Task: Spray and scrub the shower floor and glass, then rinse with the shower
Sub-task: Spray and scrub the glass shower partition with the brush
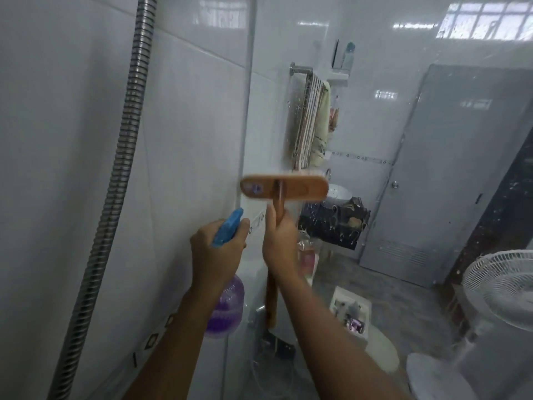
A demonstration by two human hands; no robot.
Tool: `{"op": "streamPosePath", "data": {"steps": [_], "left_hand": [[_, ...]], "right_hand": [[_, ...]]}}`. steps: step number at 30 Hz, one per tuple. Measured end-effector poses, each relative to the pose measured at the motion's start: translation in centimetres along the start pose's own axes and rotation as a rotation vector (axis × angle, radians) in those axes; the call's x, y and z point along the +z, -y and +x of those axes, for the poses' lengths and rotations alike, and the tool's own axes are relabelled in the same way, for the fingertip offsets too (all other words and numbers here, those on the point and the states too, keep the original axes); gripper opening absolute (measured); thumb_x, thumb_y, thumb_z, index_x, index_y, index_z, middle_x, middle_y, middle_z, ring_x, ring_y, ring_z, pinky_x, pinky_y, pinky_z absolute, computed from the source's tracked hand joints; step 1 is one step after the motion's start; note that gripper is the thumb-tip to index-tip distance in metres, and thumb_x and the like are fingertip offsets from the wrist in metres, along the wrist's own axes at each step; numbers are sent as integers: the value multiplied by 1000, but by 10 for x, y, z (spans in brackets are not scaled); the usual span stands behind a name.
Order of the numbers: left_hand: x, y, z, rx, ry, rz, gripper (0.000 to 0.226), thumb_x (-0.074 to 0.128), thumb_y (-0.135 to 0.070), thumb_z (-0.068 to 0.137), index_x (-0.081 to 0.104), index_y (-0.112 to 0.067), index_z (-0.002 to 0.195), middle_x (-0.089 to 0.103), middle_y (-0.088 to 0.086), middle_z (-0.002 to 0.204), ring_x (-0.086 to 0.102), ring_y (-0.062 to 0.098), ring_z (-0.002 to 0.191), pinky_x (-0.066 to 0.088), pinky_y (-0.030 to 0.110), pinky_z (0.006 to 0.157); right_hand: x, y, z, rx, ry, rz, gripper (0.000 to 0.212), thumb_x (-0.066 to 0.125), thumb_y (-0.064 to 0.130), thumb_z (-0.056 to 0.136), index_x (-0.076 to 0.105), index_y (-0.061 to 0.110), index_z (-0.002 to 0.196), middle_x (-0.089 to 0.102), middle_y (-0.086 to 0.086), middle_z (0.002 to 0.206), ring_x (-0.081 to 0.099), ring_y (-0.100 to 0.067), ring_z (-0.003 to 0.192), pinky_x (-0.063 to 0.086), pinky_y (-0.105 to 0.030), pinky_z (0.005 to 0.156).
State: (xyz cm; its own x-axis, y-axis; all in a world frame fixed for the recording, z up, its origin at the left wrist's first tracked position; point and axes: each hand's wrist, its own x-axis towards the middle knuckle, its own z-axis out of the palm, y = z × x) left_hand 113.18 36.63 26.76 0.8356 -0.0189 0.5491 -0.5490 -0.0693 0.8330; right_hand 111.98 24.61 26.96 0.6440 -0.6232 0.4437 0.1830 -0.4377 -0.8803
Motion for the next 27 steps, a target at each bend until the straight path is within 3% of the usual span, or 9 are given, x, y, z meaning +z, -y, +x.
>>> {"op": "streamPosePath", "data": {"steps": [5,9,12,15,17,19,24,27], "left_hand": [[3,17,-16,-20,45,18,32,67,-42,90,73,-10,85,70,1,68,67,16,56,61,41,53],[8,27,-30,-69,95,36,30,72,-38,88,72,-10,79,68,4,63,64,21,51,58,38,48],[14,33,-40,-161,108,30,27,76,-38,85,71,-13,79,67,1,62,66,13,51,61,34,51],[19,38,-48,-183,130,61,28,75,-42,84,67,-18,72,66,4,61,66,15,52,62,36,53],[22,40,-50,-175,162,56,32,75,-43,83,68,-13,74,67,6,64,68,20,55,63,41,57],[26,41,-49,-158,198,35,37,74,-48,80,70,-12,77,68,5,65,69,21,57,63,43,59],[33,35,-45,-238,172,49,34,69,-57,76,60,-26,67,68,7,65,69,27,59,63,46,64],[33,32,-42,-217,188,40,33,73,-52,78,62,-23,68,69,9,68,70,27,62,63,43,65]], "right_hand": [[-19,-90,-81,236,67,-70,30,41,41,105,59,19,95,63,-8,82,62,-14,72,48,-15,57],[-36,-60,-55,137,-46,-4,26,44,41,104,57,25,88,65,-14,84,65,-26,76,56,-37,69],[-54,-21,-16,69,-104,38,34,44,53,101,59,25,88,62,-7,75,63,-24,68,56,-46,65],[-70,0,4,15,-123,38,36,44,53,101,59,22,90,59,4,70,60,-13,62,51,-34,55],[-75,4,4,0,-103,30,33,44,47,104,59,21,92,59,10,71,57,-1,59,46,-19,53],[-77,2,-1,3,-68,17,29,43,43,105,60,22,93,60,11,72,57,3,59,45,-12,54],[-76,0,-5,19,-48,4,32,43,44,105,60,20,92,55,5,70,54,0,59,44,-17,57],[-72,-2,-2,17,-61,-10,35,43,50,103,60,22,90,57,-1,72,58,-12,66,52,-35,63]]}}
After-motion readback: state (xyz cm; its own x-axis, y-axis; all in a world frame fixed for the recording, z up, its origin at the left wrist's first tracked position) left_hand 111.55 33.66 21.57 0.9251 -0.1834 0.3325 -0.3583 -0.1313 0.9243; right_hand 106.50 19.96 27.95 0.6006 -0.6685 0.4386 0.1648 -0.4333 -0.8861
